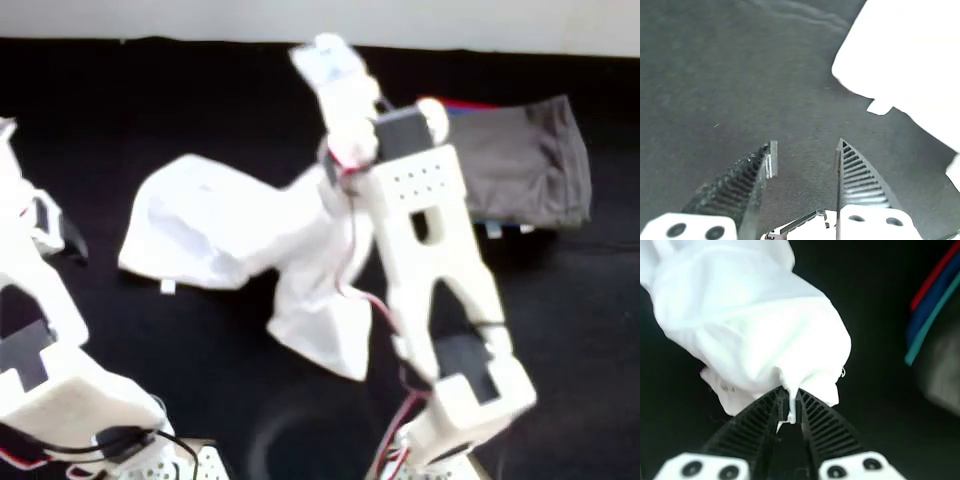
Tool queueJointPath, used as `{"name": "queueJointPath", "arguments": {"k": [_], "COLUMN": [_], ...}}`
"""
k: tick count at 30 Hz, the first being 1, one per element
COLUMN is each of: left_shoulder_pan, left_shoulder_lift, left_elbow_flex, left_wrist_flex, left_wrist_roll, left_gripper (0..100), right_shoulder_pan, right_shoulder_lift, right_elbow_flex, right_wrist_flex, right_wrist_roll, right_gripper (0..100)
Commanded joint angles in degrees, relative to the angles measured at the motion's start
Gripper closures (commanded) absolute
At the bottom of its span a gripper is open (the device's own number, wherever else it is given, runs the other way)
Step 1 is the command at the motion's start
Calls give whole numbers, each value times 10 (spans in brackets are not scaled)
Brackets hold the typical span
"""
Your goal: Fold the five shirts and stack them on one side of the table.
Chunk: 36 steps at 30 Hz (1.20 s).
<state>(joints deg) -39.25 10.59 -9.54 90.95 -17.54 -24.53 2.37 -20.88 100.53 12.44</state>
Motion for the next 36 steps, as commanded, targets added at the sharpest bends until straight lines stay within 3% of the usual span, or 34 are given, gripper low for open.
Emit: {"name": "queueJointPath", "arguments": {"k": [1, 9, 18, 23, 36], "left_shoulder_pan": [38, 109, 204, 238, 238], "left_shoulder_lift": [-1, 24, 124, 137, 225], "left_elbow_flex": [-1, 19, 20, 20, 26], "left_wrist_flex": [-6, -3, -37, -31, -47], "left_wrist_roll": [-3, -26, -38, -36, -37], "left_gripper": [801, 801, 800, 800, 804], "right_shoulder_pan": [60, 225, 229, 231, 228], "right_shoulder_lift": [-119, -272, -290, -290, -291], "right_elbow_flex": [172, 336, 447, 450, 445], "right_wrist_flex": [3, -98, -180, -179, -164], "right_wrist_roll": [47, 130, 130, 130, 130], "right_gripper": [993, 993, 981, 862, 858]}}
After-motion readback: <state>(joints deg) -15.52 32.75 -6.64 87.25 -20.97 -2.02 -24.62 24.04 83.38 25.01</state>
